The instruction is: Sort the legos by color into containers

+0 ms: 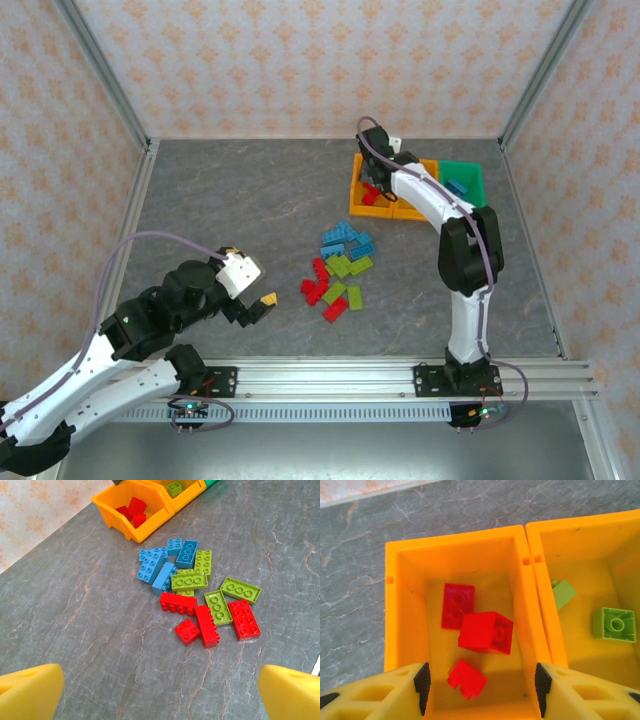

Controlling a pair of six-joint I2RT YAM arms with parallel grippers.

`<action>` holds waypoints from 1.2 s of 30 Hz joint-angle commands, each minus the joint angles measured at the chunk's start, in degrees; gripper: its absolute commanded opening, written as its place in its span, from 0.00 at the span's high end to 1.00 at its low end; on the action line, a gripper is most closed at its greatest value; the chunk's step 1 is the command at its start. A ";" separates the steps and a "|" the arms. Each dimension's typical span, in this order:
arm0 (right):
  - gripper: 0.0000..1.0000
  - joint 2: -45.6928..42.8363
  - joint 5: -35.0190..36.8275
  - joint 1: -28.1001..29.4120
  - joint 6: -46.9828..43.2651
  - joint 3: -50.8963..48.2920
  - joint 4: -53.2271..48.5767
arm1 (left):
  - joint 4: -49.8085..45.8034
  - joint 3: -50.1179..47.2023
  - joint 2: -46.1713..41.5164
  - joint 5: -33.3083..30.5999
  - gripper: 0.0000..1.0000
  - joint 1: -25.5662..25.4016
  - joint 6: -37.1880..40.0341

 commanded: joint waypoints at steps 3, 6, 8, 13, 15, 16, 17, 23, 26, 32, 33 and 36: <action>0.42 -18.89 -6.11 0.72 3.43 -14.36 -1.20 | 0.25 -1.48 0.43 -0.78 0.00 0.45 -0.48; 0.41 -29.77 -11.15 2.21 3.47 -27.56 1.80 | 1.31 -2.00 0.99 0.31 0.00 0.47 -0.32; 0.41 -34.78 -14.31 3.57 2.79 -33.74 1.94 | 1.12 -2.00 1.71 0.38 0.00 0.42 -0.22; 0.39 -34.31 -17.83 7.04 -3.80 -38.70 -0.59 | 1.40 -2.23 2.36 -0.04 0.00 0.46 -0.05; 0.35 -30.71 -18.96 7.60 -6.09 -37.66 -0.90 | 1.65 -2.42 2.27 0.11 0.00 0.46 0.04; 0.31 -28.59 -19.97 7.89 -7.32 -36.57 -1.00 | 1.66 -2.54 2.31 0.10 0.00 0.45 0.04; 0.27 -26.61 -20.33 8.18 -8.22 -35.30 -1.10 | 1.58 -2.48 2.44 0.10 0.00 0.38 0.04; 0.13 -15.20 -15.00 8.86 -12.50 -29.73 0.21 | 1.01 -2.27 2.53 -1.23 0.00 0.55 0.66; 0.16 -10.45 -15.93 8.97 -12.73 -27.47 -0.57 | 0.95 -2.33 2.23 -1.38 0.00 0.56 0.58; 0.22 -6.88 -17.73 8.95 -11.26 -29.08 1.20 | 1.08 -2.35 2.63 -1.14 0.00 0.56 0.65; 0.23 -6.22 -17.87 9.01 -11.06 -29.11 1.00 | 1.16 -2.34 2.72 -1.12 0.00 0.58 0.74; 0.30 -5.71 -17.32 8.96 -10.31 -29.67 1.09 | 1.14 -2.31 2.89 -0.88 0.00 0.58 0.66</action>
